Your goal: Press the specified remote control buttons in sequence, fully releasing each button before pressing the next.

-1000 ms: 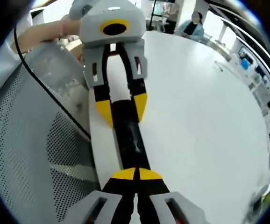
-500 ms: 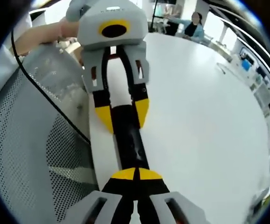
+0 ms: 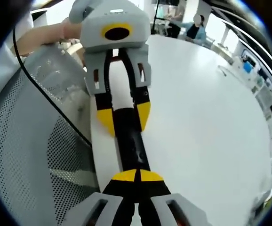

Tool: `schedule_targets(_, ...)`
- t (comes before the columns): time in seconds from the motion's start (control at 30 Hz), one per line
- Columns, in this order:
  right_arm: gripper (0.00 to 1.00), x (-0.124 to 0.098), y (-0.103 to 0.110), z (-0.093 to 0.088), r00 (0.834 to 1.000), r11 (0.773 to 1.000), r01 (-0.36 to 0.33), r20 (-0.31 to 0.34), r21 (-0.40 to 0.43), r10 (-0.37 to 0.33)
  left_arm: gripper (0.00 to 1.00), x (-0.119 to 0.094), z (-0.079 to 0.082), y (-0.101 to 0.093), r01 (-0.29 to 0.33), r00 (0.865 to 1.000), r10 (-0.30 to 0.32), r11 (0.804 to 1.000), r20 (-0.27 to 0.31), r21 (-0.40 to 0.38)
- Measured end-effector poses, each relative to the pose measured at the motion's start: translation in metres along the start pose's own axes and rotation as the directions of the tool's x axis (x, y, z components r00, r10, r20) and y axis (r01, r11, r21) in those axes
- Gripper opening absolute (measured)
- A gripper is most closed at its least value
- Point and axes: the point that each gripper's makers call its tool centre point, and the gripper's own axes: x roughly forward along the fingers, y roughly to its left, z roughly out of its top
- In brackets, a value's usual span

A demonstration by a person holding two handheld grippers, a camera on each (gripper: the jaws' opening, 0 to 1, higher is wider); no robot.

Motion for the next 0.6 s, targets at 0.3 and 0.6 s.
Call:
schedule_targets(0.3, 0.00, 0.0037, 0.0019, 0.0043, 1.000, 0.999, -0.013, 0.002, -0.047, 0.014, 0.24, 0.0001, -0.0001, 0.0001, 0.001, 1.000, -0.001, 1.000, 0.002, 0.000)
schedule_targets(0.6, 0.00, 0.0060, 0.0016, 0.0045, 1.000, 0.997, -0.024, -0.011, -0.076, 0.023, 0.24, -0.0001, 0.0000, -0.0001, 0.001, 1.000, -0.001, 1.000, 0.003, -0.001)
